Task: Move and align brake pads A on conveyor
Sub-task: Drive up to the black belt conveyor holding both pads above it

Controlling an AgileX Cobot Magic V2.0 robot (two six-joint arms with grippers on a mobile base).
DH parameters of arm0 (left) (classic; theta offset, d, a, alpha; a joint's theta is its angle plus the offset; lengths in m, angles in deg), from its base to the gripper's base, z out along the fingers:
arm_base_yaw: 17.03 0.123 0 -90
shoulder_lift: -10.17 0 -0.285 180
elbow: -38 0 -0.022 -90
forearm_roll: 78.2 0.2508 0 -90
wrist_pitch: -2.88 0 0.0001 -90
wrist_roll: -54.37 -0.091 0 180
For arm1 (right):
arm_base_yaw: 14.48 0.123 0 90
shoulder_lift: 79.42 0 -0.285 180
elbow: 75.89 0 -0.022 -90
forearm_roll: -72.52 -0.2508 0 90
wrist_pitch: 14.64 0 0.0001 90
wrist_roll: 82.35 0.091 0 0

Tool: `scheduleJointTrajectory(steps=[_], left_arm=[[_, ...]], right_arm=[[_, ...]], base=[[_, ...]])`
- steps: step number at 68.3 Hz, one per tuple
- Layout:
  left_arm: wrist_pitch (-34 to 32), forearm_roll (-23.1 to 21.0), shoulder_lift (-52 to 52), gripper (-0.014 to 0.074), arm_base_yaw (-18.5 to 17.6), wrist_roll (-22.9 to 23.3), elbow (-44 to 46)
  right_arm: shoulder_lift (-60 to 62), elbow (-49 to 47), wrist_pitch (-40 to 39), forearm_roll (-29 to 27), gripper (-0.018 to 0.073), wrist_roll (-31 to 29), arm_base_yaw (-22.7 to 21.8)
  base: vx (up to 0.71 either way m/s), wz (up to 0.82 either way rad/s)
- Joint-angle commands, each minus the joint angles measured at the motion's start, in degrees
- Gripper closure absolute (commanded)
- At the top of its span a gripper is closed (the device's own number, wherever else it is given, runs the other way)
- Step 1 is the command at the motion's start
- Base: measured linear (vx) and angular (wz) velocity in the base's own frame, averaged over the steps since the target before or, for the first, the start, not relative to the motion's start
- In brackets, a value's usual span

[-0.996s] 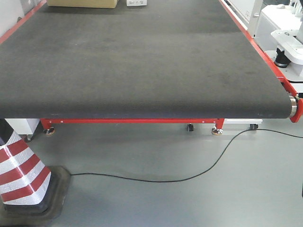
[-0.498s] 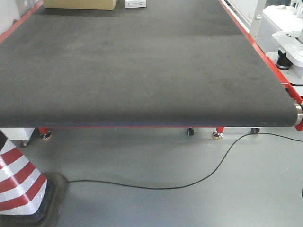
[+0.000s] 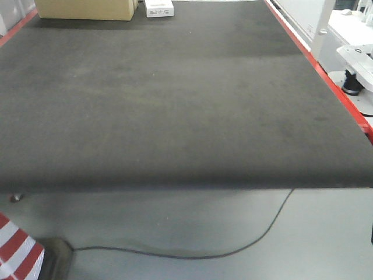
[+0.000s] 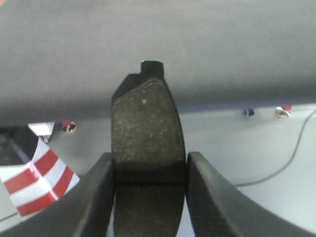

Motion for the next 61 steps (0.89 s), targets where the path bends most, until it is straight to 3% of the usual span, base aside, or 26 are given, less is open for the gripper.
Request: scheduleJointTrajectory(steps=[1,61], left_arm=[[-5.1,-0.4,0.4,0.0602,-0.3,0.2,1.6],[-5.1,-0.4,0.4,0.0602,-0.3,0.2,1.6]], right_arm=[[-0.4,-1.7,-5.4,0.6,0.0564,-0.3,-0.2],[-0.4,-1.7,-5.4,0.6,0.0564,-0.3,-0.2]], base=[[0.34,0.05],[0.33,0.01]])
